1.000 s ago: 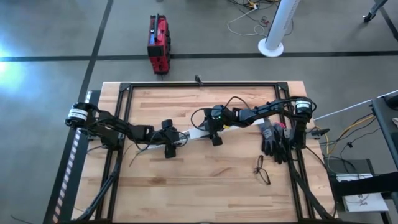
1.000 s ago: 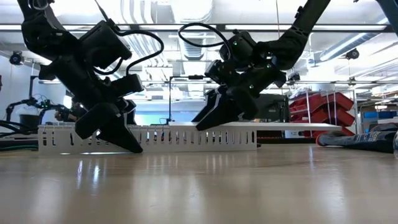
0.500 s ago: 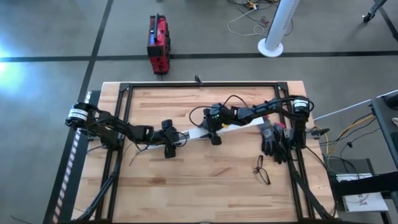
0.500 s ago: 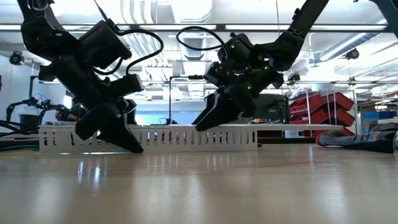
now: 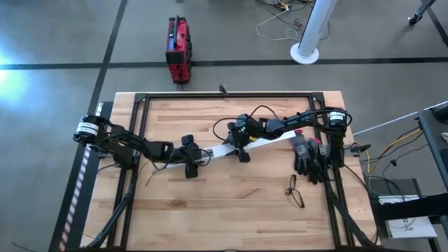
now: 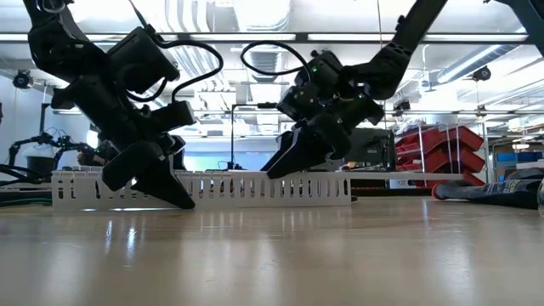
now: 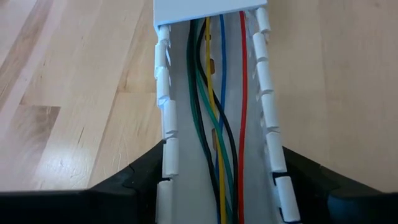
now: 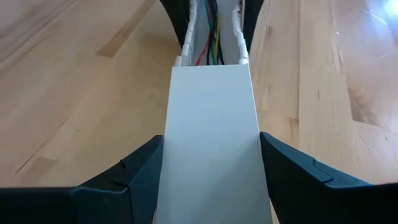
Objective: Ziptie cables
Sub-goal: Close the white cable duct
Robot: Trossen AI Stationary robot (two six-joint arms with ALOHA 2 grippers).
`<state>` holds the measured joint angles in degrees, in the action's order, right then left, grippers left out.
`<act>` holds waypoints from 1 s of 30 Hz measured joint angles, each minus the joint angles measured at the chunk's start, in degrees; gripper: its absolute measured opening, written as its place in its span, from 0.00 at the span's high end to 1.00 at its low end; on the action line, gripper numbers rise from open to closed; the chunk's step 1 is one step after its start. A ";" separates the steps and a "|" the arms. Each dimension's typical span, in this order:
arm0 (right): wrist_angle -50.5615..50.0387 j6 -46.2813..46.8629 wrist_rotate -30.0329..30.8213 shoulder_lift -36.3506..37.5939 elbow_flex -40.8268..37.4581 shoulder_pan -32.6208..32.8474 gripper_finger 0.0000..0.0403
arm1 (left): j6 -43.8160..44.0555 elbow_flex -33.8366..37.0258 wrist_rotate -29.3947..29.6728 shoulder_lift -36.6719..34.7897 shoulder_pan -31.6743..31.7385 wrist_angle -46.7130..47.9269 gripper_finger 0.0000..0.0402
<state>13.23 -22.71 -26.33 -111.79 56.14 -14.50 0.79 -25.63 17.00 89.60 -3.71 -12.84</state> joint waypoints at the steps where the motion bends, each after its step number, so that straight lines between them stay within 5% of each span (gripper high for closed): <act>1: -0.24 -0.22 -0.22 0.00 0.01 0.03 0.46 | 0.30 0.25 0.11 0.00 -0.02 0.07 0.47; 15: 4.70 4.97 1.93 0.02 0.43 1.21 0.46 | 2.13 1.27 2.17 0.00 -0.03 -5.64 0.46; 30: 5.38 7.53 10.99 -0.09 4.80 6.50 0.46 | 2.33 -0.72 2.58 0.44 0.11 -13.90 0.46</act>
<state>18.61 -15.18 -15.34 -111.87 60.94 -8.00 3.12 -26.35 19.58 90.04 -3.60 -26.74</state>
